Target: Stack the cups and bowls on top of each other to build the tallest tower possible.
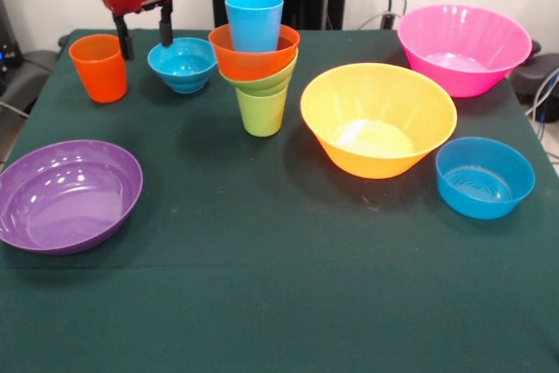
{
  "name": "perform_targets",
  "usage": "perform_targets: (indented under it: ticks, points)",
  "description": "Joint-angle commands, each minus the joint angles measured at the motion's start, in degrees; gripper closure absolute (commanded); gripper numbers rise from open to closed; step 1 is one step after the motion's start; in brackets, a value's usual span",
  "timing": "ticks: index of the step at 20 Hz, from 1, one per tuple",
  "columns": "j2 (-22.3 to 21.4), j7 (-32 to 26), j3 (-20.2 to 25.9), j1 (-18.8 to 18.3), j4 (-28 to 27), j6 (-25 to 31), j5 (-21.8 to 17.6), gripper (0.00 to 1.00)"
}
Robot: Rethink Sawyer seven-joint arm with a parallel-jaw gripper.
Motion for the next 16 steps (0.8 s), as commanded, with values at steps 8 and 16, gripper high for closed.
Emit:
perform_targets:
  ticks: [8,16]
  points:
    - [4.56,-13.44,-1.9,1.17,-2.78,2.6,-4.56,0.0]
    - [4.62,-14.15,-2.69,0.74,-3.39,4.06,-5.37,0.0]
